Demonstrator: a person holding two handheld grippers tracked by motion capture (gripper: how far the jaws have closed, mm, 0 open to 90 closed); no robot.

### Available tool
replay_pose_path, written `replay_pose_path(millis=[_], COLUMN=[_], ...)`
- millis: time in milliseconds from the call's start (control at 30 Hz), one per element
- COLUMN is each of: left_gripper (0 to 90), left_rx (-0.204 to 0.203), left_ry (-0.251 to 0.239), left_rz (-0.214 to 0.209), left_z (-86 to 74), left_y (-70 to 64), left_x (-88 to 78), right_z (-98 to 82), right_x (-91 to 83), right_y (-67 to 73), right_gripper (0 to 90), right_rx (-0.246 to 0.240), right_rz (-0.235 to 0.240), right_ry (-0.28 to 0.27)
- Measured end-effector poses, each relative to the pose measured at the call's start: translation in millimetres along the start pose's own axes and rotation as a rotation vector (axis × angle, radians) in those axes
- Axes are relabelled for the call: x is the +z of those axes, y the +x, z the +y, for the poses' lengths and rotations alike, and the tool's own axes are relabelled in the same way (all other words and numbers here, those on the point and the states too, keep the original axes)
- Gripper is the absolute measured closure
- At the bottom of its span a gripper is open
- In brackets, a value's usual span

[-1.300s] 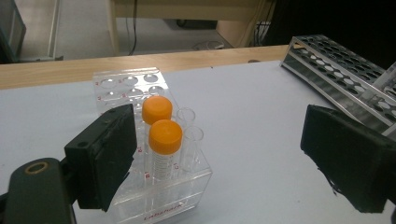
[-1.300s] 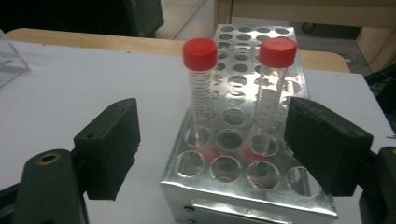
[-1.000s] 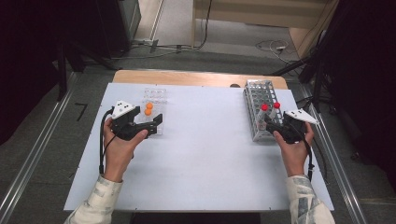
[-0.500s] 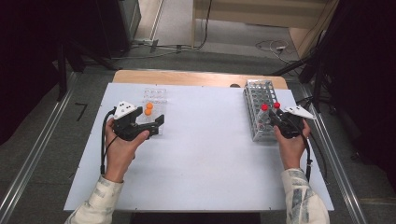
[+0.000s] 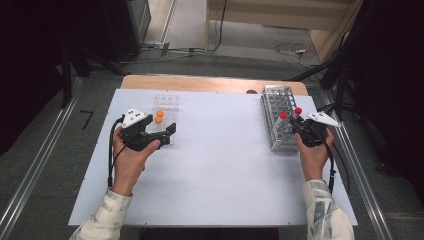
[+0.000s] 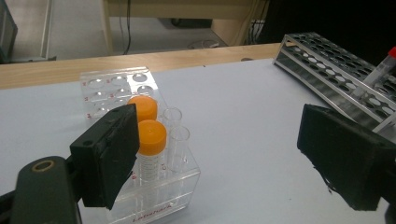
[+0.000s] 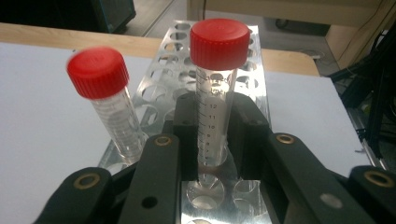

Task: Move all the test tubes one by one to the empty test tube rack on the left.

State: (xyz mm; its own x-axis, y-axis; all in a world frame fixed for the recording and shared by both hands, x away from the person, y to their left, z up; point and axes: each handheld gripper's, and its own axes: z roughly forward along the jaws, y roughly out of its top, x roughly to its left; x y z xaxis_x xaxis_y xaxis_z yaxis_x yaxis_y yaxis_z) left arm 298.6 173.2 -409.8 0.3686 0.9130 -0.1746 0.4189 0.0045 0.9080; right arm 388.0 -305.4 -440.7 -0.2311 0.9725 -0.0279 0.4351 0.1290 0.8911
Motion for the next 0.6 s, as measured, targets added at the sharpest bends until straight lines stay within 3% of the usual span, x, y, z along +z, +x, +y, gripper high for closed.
replay_pose_path(millis=[367,600], left_gripper=[13.0,13.0], left_rx=[0.003,0.001], left_ry=[0.005,0.003], left_rz=[-0.003,-0.004], left_z=[-0.3,-0.2], left_y=[-0.6,-0.7], left_x=[0.2,0.0], right_z=[28.4,32.1], right_x=[-29.1,-44.4], right_y=[0.4,2.6], right_gripper=[71.6,71.6], right_rx=[-0.011,-0.022], right_rz=[0.022,0.032], right_ry=[-0.074,-0.09])
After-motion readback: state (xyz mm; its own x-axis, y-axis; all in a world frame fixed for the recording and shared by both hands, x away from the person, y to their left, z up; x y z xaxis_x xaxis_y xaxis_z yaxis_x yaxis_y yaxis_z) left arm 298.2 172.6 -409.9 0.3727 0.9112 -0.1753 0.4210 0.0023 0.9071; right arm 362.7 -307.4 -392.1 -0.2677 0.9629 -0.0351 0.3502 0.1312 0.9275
